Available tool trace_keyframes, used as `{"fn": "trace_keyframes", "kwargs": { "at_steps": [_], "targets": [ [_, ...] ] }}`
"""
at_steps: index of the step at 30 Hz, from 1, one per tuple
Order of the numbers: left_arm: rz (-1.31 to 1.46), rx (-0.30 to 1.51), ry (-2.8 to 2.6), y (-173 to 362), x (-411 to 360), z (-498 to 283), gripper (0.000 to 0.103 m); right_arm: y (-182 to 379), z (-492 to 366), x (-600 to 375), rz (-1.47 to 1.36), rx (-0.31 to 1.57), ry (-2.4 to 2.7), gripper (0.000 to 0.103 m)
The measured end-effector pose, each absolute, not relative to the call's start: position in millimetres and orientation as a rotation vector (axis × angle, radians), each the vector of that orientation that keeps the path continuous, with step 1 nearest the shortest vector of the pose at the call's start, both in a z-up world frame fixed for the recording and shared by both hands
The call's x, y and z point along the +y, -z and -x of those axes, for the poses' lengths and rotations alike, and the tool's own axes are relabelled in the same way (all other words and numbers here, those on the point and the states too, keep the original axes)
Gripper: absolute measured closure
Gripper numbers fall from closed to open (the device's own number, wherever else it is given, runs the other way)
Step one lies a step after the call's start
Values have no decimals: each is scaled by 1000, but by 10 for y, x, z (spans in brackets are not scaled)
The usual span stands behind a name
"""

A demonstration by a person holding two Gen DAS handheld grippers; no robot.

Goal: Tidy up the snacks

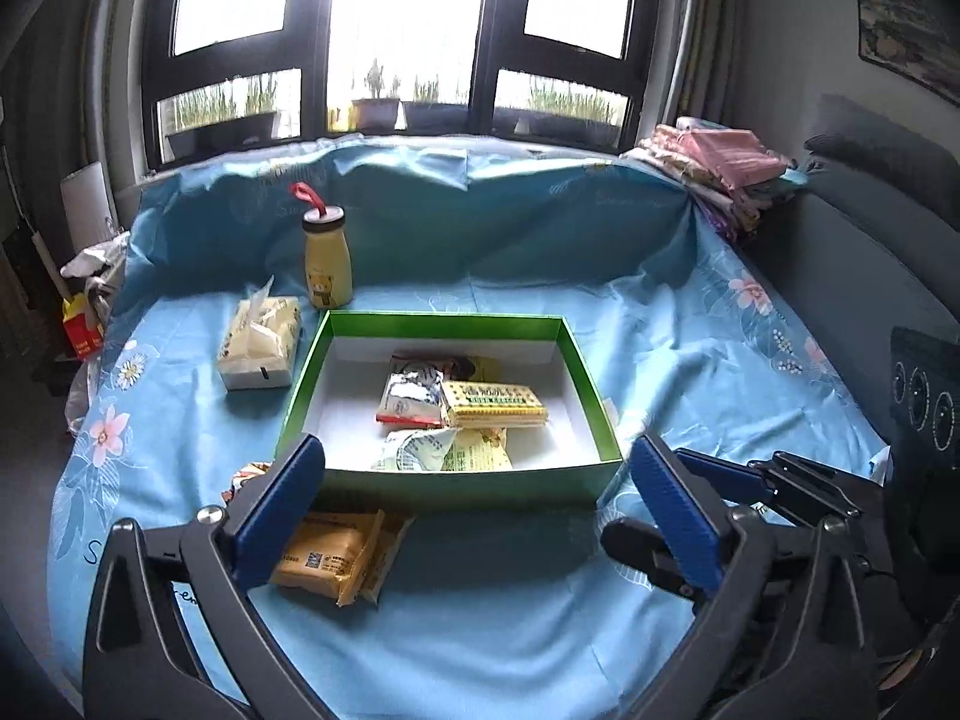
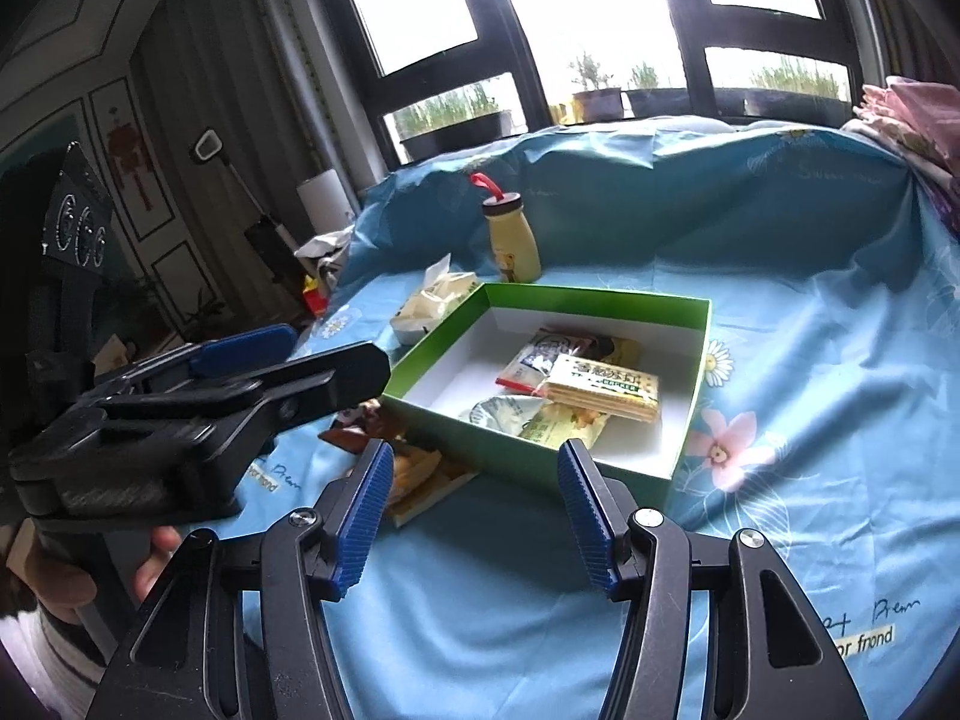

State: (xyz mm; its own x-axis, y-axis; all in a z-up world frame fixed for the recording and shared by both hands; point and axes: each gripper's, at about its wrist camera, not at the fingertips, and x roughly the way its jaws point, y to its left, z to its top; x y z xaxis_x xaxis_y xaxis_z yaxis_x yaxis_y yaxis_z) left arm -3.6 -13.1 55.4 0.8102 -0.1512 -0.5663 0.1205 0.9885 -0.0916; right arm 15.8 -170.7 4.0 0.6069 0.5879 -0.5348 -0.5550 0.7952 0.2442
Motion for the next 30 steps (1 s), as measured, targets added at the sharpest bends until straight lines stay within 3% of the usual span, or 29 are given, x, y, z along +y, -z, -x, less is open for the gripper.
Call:
{"fn": "trace_keyframes", "kwargs": {
  "at_steps": [16, 30],
  "targets": [
    [32, 574, 122, -614, -123, 316, 1, -92, 20, -1712, -53, 622, -676, 36],
    [287, 782, 112, -11, 529, 276, 1, 268, 21, -1599, -56, 742, -699, 36]
  ]
}}
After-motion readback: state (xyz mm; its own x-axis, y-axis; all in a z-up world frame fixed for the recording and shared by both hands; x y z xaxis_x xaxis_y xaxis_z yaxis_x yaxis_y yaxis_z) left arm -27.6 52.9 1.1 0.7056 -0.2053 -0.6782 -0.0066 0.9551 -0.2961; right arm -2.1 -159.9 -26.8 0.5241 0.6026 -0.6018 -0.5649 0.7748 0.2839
